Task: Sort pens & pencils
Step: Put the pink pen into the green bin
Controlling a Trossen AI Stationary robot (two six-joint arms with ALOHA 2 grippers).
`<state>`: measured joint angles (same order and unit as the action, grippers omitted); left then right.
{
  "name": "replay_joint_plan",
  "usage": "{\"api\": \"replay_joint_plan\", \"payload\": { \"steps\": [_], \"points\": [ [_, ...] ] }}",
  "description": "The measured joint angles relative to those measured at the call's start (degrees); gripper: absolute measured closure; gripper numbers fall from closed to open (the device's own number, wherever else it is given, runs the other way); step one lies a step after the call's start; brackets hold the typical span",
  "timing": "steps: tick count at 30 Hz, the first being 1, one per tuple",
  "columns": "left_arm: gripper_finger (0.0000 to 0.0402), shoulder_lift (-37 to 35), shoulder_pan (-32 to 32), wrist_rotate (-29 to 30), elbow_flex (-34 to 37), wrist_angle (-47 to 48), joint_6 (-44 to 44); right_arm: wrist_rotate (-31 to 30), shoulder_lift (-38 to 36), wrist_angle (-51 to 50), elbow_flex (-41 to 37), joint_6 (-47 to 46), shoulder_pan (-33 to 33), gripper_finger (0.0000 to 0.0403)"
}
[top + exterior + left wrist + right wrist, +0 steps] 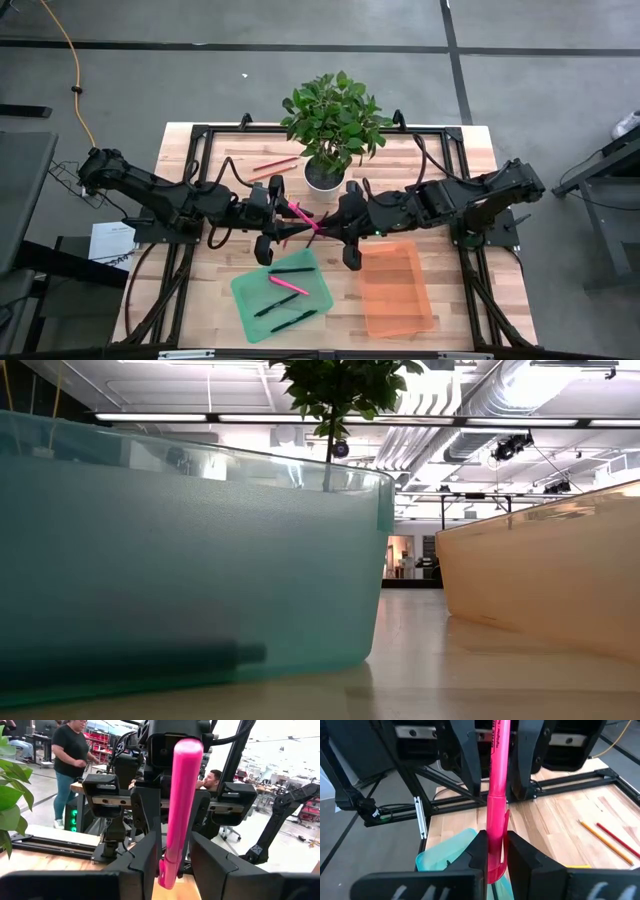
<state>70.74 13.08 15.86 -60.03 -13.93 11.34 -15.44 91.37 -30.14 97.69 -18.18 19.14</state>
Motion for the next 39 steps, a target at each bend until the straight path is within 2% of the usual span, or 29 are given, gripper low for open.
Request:
{"api": "replay_joint_plan", "payload": {
  "steps": [7, 15, 18, 22, 29, 39],
  "points": [
    [0.0311, 0.0, 0.0, 0.0, 0.0, 0.0, -0.6, -0.2, 0.0, 1.3, 0.0, 0.5, 0.0, 0.0376],
    [0.0384, 0.0, 0.0, 0.0, 0.0, 0.1, -0.6, -0.3, 0.0, 1.2, 0.0, 0.7, 0.0, 0.0376],
    [0.0383, 0.0, 0.0, 0.0, 0.0, 0.1, -0.7, -0.4, 0.0, 1.2, 0.0, 0.7, 0.0, 0.0376],
    [0.036, 0.0, 0.0, 0.0, 0.0, 0.1, -1.1, -0.6, 0.0, 1.3, 0.0, 0.7, 0.0, 0.0371],
    [0.0383, 0.0, 0.0, 0.0, 0.0, 0.1, -1.1, -0.9, 0.0, 1.2, 0.0, 0.7, -0.1, 0.0326],
    [0.037, 0.0, 0.0, 0.1, 0.0, 0.5, -1.1, -0.9, 0.0, 0.7, 0.0, 0.7, -0.4, 0.0262]
  ]
}}
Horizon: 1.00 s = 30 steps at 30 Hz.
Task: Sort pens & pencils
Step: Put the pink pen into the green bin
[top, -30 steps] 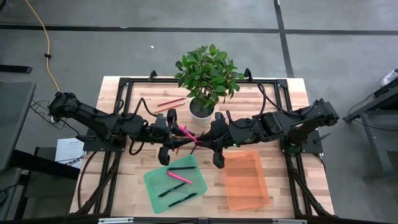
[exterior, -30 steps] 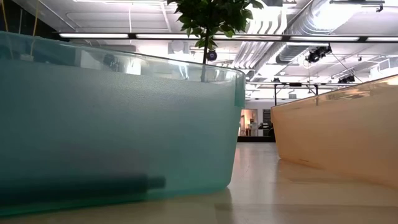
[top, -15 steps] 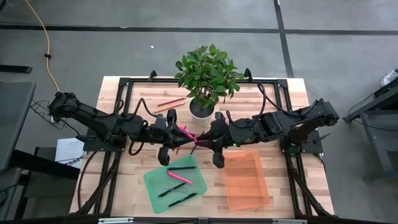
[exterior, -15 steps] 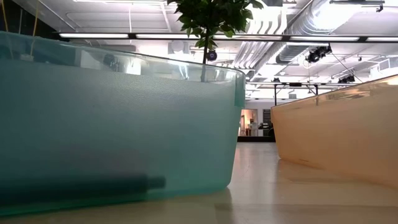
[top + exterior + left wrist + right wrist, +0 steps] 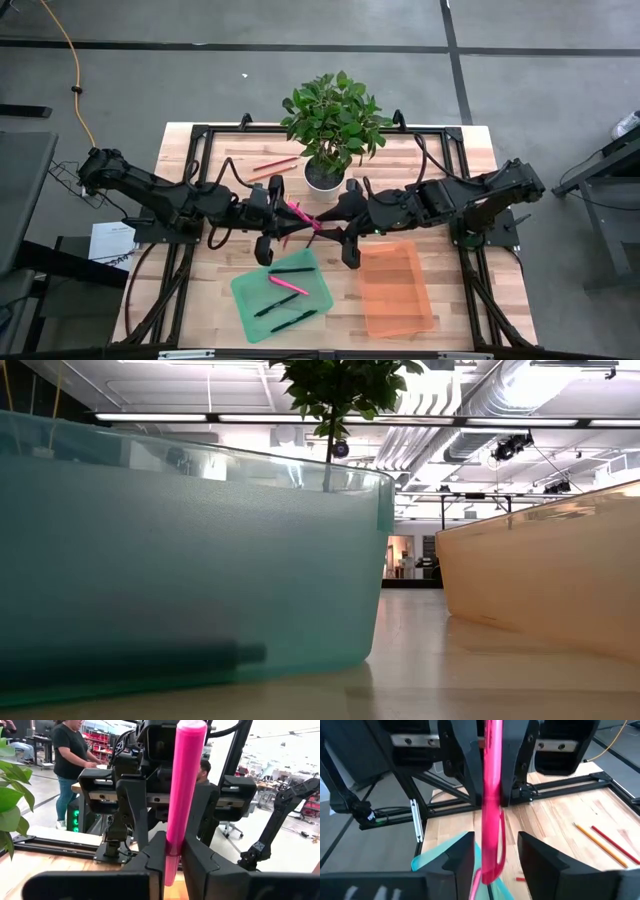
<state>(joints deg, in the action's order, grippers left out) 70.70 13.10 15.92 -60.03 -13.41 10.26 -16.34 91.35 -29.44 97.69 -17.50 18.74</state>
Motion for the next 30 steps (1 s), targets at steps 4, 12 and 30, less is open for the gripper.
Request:
{"api": "replay_joint_plan", "payload": {
  "steps": [4, 12, 30],
  "points": [
    [0.0382, 0.0, 0.0, -0.6, 0.0, 1.0, 0.0, 0.0, -0.6, -1.7, 0.0, 0.0, 0.0, 0.0252],
    [0.037, -3.5, 0.0, -7.6, 0.0, 14.2, 4.4, -5.3, -6.5, -7.1, 0.0, 0.2, -0.1, 0.0249],
    [0.0378, 2.5, 5.2, -18.0, 0.0, 33.7, 18.0, -12.8, -13.0, -18.0, 0.0, -0.6, -0.1, 0.0249]
  ]
}}
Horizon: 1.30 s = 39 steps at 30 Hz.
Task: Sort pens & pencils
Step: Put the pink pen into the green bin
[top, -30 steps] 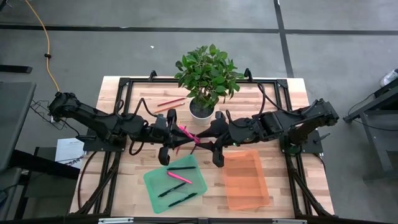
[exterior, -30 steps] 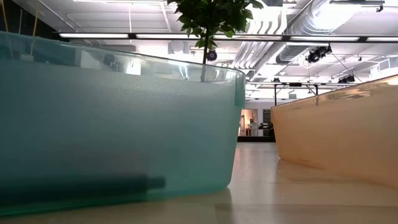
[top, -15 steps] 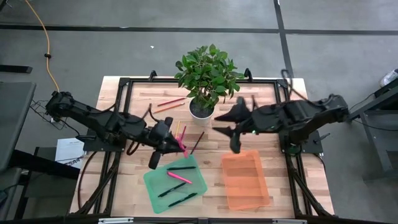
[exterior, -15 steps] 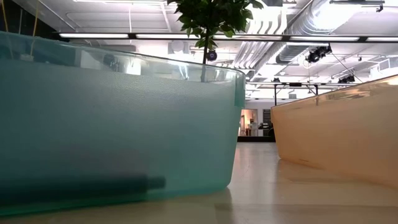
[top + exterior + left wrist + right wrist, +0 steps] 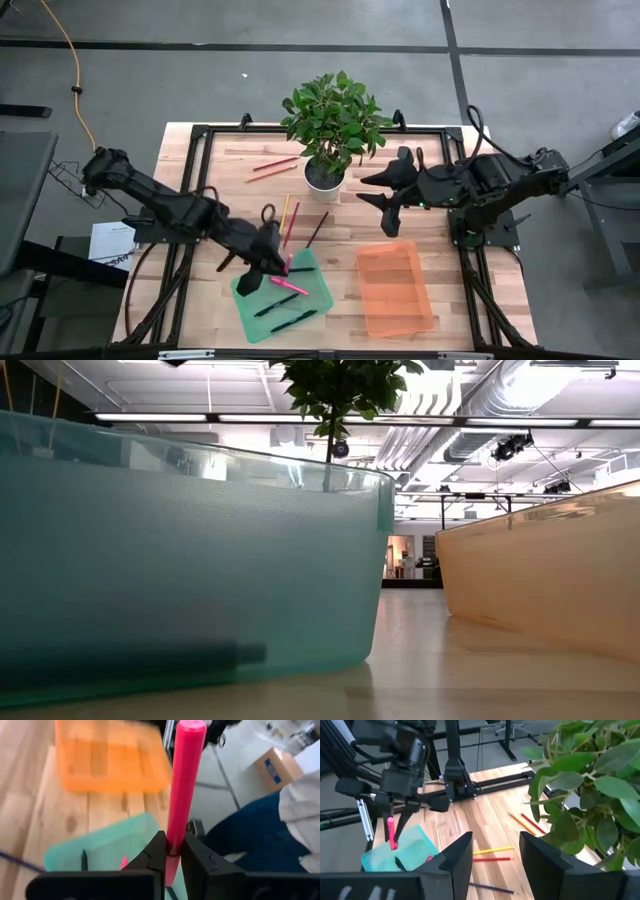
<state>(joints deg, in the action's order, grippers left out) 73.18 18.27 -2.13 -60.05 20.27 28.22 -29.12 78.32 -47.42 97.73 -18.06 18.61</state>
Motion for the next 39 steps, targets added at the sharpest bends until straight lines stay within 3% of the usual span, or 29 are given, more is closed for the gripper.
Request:
{"api": "replay_joint_plan", "payload": {
  "steps": [18, 30, 39],
  "points": [
    [0.0374, 11.0, 1.8, -5.8, 0.0, 3.7, 10.9, 0.6, 0.0, -9.5, 0.0, -1.7, 3.0, 0.0249],
    [0.0357, 11.7, 2.2, -7.8, 0.0, 10.5, 12.4, 0.6, 0.0, -10.6, 0.0, -2.5, 4.3, 0.0249],
    [0.0336, 11.7, 2.0, -7.9, 0.0, 10.3, 11.1, 0.6, 0.0, -10.6, 0.0, -1.4, 4.3, 0.0249]
  ]
}}
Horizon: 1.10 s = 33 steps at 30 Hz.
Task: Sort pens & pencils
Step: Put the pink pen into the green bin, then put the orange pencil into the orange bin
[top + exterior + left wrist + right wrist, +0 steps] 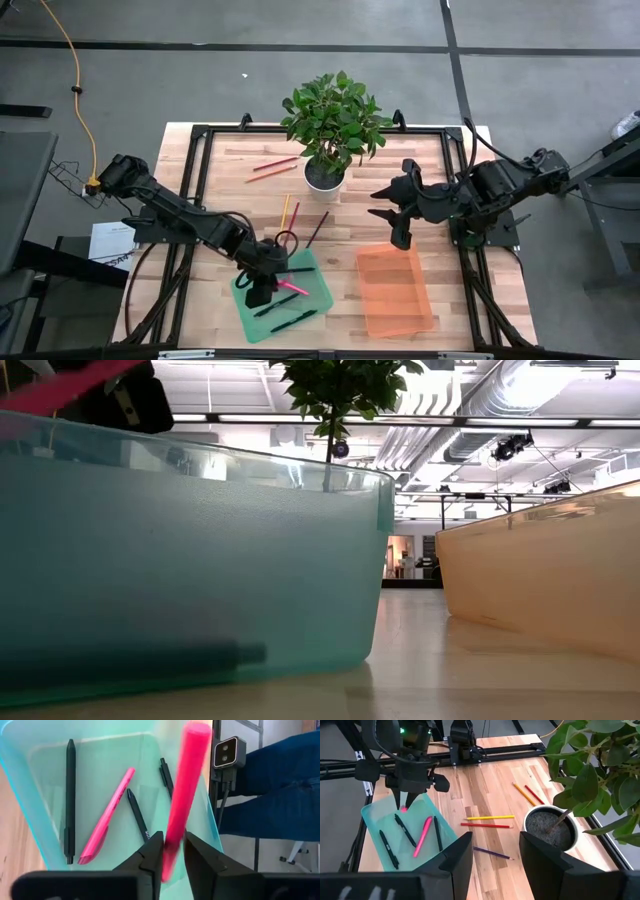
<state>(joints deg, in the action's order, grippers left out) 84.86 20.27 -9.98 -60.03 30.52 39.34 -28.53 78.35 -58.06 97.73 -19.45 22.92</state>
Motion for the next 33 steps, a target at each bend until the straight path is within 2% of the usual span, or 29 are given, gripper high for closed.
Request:
{"api": "replay_joint_plan", "payload": {
  "steps": [7, 13, 21, 27, 33],
  "points": [
    [0.0291, 0.0, 0.0, 0.3, 0.0, -0.4, -0.5, -0.3, 0.0, 0.0, 0.0, 0.2, 0.0, 0.0249],
    [0.0285, 0.0, 0.0, 3.9, 0.0, -0.8, -0.5, -0.3, 0.0, 0.0, 0.0, 0.4, 0.0, 0.0249],
    [0.0295, -3.5, -1.3, 17.5, 0.0, -0.6, -0.2, -0.3, 0.0, 0.0, 0.0, 0.4, 0.0, 0.0249],
    [0.0295, -12.6, -4.2, 26.4, 0.0, 4.1, -1.2, -0.5, 0.0, -1.0, 0.0, 1.5, 0.0, 0.0249],
    [0.0295, -22.9, -5.4, 35.6, 0.0, 8.5, -1.6, -5.2, -0.9, -0.9, 0.0, 3.4, 0.0, 0.0249]
  ]
}}
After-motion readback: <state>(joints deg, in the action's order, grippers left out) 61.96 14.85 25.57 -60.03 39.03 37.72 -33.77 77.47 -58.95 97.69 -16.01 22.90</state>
